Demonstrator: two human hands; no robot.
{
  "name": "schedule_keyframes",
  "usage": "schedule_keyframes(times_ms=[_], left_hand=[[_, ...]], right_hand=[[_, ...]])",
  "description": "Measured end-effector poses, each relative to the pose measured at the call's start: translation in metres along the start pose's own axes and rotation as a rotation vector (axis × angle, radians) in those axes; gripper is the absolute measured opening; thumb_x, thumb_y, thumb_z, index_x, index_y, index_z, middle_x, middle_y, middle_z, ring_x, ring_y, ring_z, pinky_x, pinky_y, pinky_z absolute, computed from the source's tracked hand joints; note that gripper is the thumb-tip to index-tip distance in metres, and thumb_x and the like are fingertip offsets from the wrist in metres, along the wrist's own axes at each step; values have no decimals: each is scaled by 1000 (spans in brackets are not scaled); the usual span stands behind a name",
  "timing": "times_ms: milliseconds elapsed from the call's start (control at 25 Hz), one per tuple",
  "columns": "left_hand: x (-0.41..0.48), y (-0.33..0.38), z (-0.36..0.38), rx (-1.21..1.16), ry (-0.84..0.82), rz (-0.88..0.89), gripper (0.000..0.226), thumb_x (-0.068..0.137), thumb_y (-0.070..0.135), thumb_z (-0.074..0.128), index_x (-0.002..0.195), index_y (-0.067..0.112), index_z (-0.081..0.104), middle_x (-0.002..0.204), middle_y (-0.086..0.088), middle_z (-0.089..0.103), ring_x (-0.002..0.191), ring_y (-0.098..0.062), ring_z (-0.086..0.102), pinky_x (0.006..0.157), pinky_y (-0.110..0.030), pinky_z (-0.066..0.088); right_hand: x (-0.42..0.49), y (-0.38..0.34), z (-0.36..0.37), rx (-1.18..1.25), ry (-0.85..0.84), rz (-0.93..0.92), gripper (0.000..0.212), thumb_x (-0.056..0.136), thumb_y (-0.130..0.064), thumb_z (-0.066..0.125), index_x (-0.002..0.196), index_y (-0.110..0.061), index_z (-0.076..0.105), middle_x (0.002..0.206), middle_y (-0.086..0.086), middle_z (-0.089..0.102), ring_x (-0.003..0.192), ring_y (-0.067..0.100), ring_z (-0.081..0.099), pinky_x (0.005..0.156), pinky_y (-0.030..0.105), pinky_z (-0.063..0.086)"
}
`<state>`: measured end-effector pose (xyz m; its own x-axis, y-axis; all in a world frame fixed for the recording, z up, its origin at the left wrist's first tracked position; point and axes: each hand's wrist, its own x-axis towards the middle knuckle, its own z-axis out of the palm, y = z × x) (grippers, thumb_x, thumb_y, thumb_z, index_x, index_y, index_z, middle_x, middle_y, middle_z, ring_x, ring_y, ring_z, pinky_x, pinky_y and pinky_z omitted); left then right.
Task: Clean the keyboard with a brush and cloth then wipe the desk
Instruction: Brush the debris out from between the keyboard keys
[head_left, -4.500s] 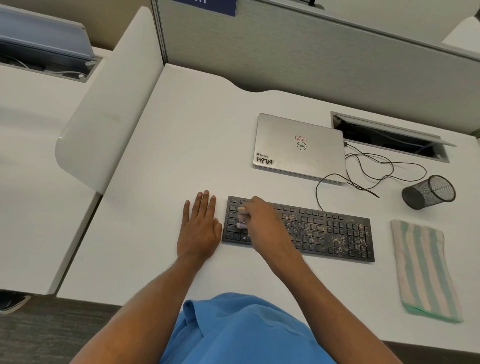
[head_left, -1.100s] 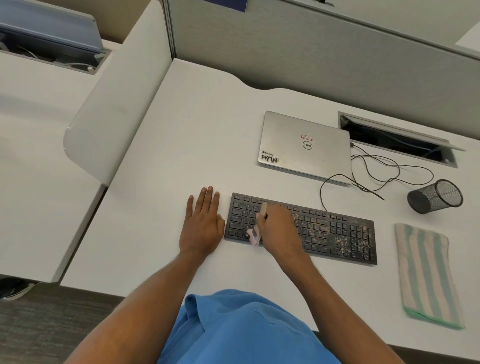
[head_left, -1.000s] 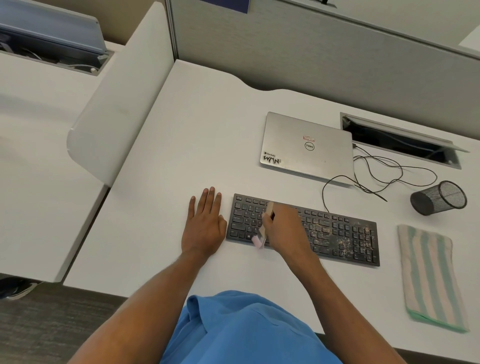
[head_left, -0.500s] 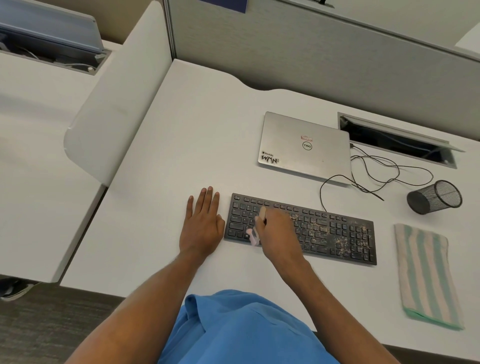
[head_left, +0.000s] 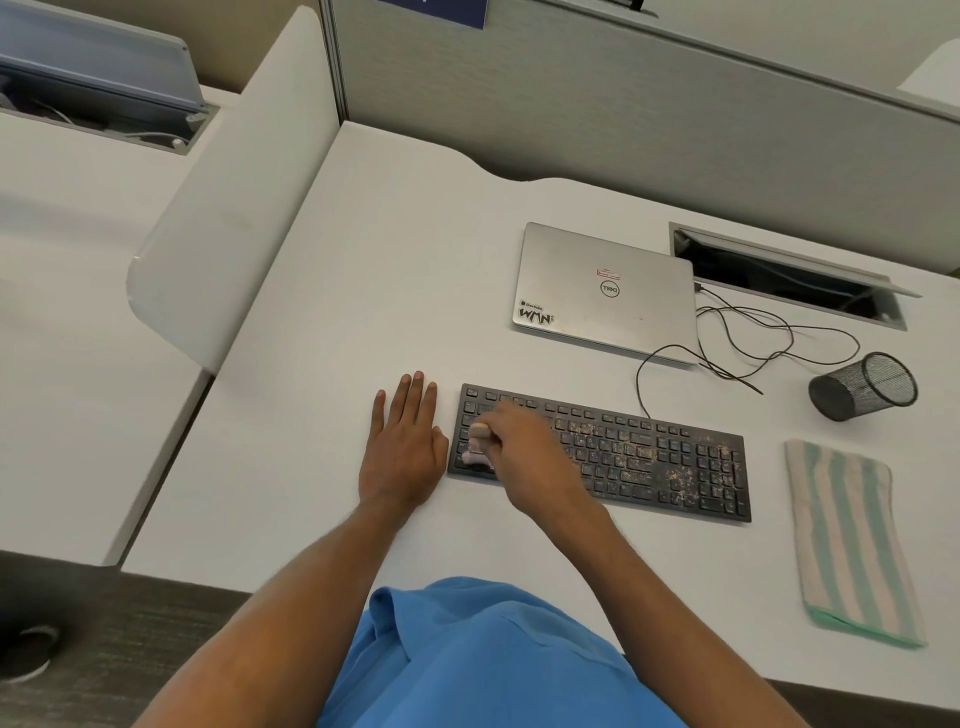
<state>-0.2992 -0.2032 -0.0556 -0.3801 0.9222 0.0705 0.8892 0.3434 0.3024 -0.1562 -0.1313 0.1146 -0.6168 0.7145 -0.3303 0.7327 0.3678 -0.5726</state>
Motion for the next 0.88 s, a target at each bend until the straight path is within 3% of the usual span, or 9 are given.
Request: schedule_keyframes(times_ms=[160,240,320,480,600,680,720,800,880], left_hand=[[1,-1,-1,-10,-4,1,66,100,30,31,163,8,34,173,-13,27,162,-28,20,132,-53,12],[0,0,-1,-11,-3,1,66,100,30,32,163,8,34,173,-13,27,162,-28,20,132,-54,11],[0,-1,-1,-13,-6,-4,66,100,29,31,163,8,34,173,-12,27,162,-27,19,132,-54,11],[0,0,-1,-10,-1,-8,66,100,29,33,163,8,33,173,-12,26,162,-27,19,132,-53,12],[0,-2,0,4,-8,-8,66,101,29,32,164,9,31,174,-12,24,162,-26,18,132,-52,10],[0,-1,0,5,-12,-5,67,101,30,31,164,9,31,174,-12,23,163,-26,17,132,-52,9],[0,0,1,5,-13,-5,67,100,30,31,164,9,32,174,-12,24,163,-26,17,132,-52,9],[0,0,1,3,-14,-8,67,100,30,30,164,9,32,174,-12,24,162,-26,17,132,-52,10],[0,0,1,8,-11,-8,67,101,30,30,164,9,32,173,-12,25,162,-26,18,132,-52,10]], right_hand=[[-4,24,-9,241,-8,116,14,98,11,48,101,10,62,83,4,47,67,2,46,65,0,45],[-5,45,-11,368,40,238,13,97,8,51,93,-1,59,82,-2,53,70,5,54,85,23,59],[-4,59,-7,398,102,325,14,97,-4,55,89,-12,62,76,-11,61,71,5,59,91,46,59],[-2,31,0,274,47,131,14,99,2,51,98,-6,62,79,-14,51,66,-12,56,71,7,53],[-2,17,6,173,14,53,18,99,7,49,90,-1,63,78,-9,45,68,-10,55,60,-4,39],[-4,28,5,262,28,90,20,98,10,46,96,-1,62,77,-9,44,65,-10,56,62,-2,41],[-6,37,3,383,40,142,19,99,9,47,99,-2,62,76,-8,47,66,-8,58,73,6,52],[-12,58,1,556,154,288,13,99,-6,51,95,-12,62,80,-9,59,70,4,63,90,45,59],[-17,70,-3,487,208,359,13,95,-21,53,91,-27,64,87,-8,65,80,10,66,92,54,57]])
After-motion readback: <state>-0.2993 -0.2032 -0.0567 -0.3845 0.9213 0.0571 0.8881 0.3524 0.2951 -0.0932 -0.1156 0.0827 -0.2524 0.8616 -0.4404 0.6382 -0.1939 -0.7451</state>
